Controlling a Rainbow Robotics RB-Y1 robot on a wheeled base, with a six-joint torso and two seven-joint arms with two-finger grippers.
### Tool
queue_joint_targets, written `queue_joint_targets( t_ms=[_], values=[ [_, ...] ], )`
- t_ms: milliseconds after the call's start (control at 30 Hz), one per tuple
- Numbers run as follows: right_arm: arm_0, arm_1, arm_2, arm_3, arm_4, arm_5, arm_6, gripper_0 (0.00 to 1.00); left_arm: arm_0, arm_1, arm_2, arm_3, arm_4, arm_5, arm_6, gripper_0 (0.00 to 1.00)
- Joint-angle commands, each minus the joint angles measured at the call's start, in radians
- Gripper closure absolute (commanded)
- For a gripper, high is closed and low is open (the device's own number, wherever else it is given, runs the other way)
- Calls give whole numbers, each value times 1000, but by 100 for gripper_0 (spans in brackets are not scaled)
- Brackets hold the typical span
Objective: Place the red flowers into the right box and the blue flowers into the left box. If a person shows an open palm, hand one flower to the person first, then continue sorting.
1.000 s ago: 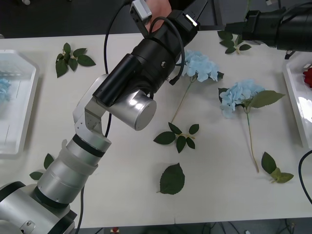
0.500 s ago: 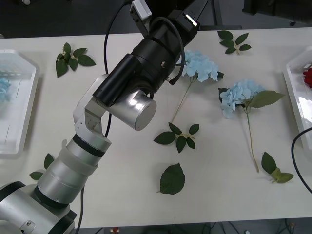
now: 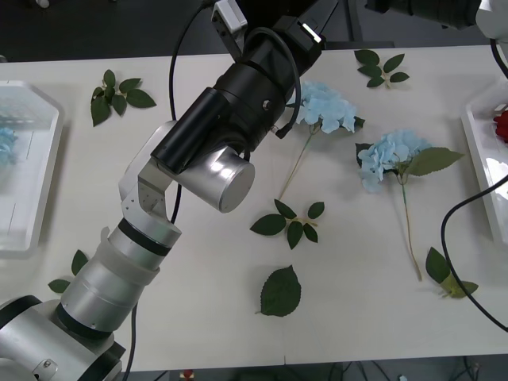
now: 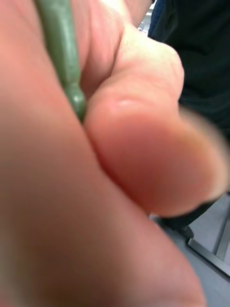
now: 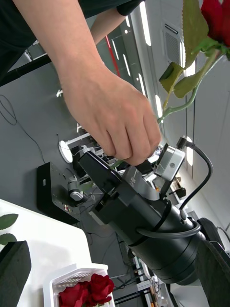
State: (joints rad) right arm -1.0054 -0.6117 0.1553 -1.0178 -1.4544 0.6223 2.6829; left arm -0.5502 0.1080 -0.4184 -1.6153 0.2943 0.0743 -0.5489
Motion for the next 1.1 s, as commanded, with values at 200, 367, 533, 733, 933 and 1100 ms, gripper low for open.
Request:
queue_joint_targets(
  t_ms=[200,367,533,733,933,1100],
  values=[
    [-61,23,4,-10,5,-18,22,97,9,-27,24,-28,8,-16,-32,0],
    [-61,23,15,-5,5,-16,22,58,9,-27,24,-28,8,-16,-32,0],
    [-61,21,23,-7,6,-15,22,25,9,-27,24,-28,8,-16,-32,0],
    [-59,15,24,-5,17,14,22,4,9,-27,24,-28,8,-16,-32,0],
    [-59,-5,24,7,19,85,22,1,9,-27,24,-28,8,-16,-32,0],
    [-59,-33,26,65,11,212,22,1,9,-27,24,-28,8,-16,-32,0]
  ],
)
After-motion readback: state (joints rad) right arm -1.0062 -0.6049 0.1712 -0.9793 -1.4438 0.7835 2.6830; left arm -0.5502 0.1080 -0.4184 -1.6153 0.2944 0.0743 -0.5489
